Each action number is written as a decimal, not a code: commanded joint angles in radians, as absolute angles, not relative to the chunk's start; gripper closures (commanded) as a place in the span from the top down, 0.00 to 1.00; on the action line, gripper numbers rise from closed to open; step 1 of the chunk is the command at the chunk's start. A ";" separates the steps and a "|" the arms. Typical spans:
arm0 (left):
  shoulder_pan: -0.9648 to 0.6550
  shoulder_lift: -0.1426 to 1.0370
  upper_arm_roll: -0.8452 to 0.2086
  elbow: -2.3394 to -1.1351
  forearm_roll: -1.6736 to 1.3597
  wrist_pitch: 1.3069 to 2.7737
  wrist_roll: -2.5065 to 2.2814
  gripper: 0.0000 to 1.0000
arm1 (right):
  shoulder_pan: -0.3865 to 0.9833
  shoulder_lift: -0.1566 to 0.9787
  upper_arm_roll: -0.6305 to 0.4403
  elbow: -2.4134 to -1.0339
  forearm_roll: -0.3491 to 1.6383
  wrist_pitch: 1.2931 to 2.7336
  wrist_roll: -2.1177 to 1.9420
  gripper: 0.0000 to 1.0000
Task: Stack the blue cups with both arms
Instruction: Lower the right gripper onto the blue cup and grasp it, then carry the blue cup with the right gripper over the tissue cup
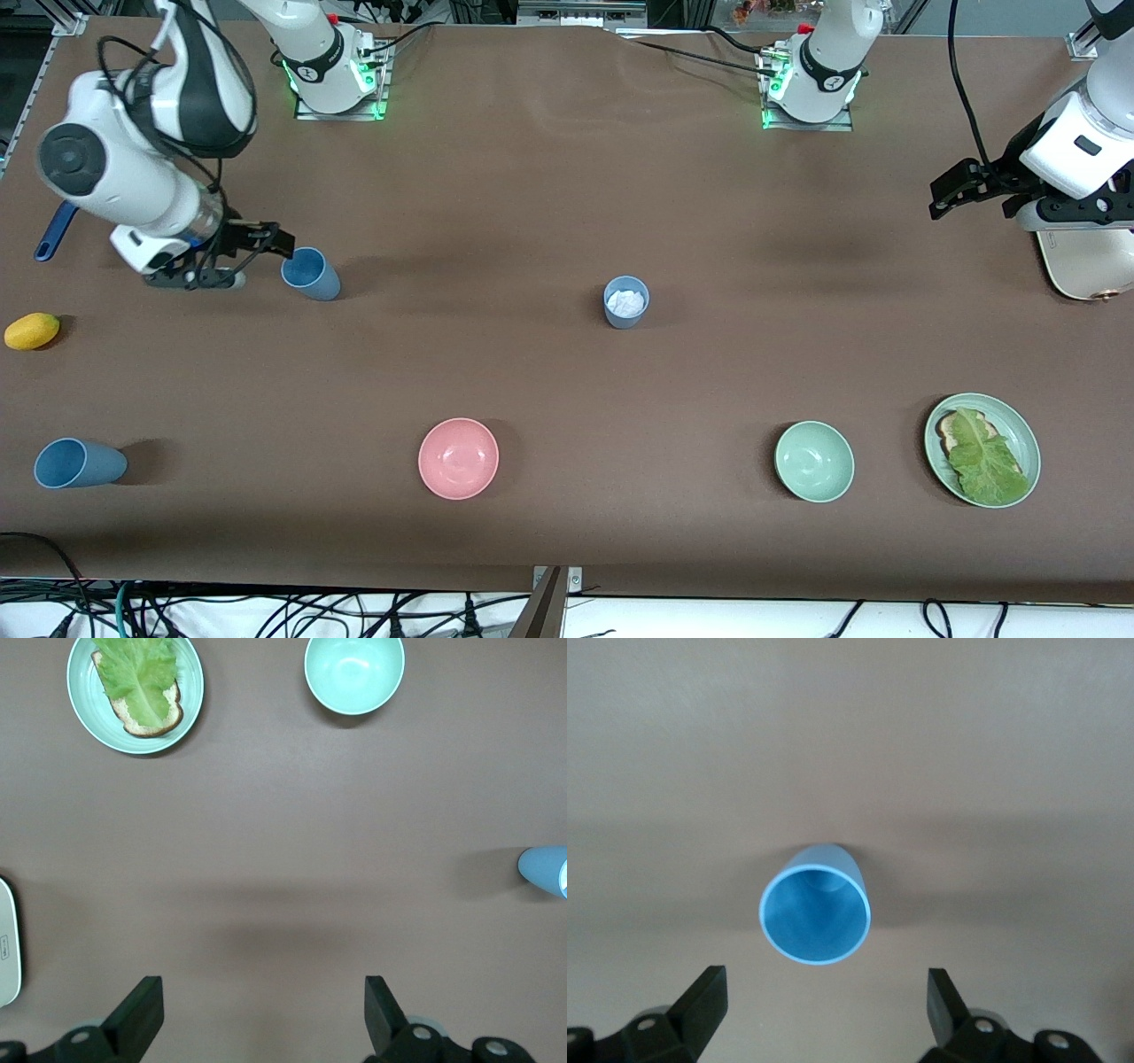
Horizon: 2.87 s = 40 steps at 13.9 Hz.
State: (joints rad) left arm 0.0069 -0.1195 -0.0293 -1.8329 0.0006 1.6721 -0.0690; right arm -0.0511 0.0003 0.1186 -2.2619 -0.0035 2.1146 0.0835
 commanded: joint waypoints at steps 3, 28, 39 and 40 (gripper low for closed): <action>0.020 -0.121 -0.034 -1.825 -0.023 1.661 -0.040 1.00 | -0.057 -0.025 0.088 -2.391 -0.015 2.232 0.046 1.00; 0.020 -0.121 -0.035 -1.825 -0.023 1.652 -0.040 1.00 | -0.072 0.192 0.048 -2.276 -0.015 2.212 0.038 0.30; 0.020 -0.118 -0.035 -1.819 -0.023 1.652 -0.040 1.00 | -0.006 0.192 0.060 -2.107 -0.006 2.011 0.097 0.00; 0.020 -0.118 -0.035 -1.819 -0.023 1.652 -0.040 1.00 | 0.027 0.192 0.060 -2.065 -0.005 1.967 0.141 0.00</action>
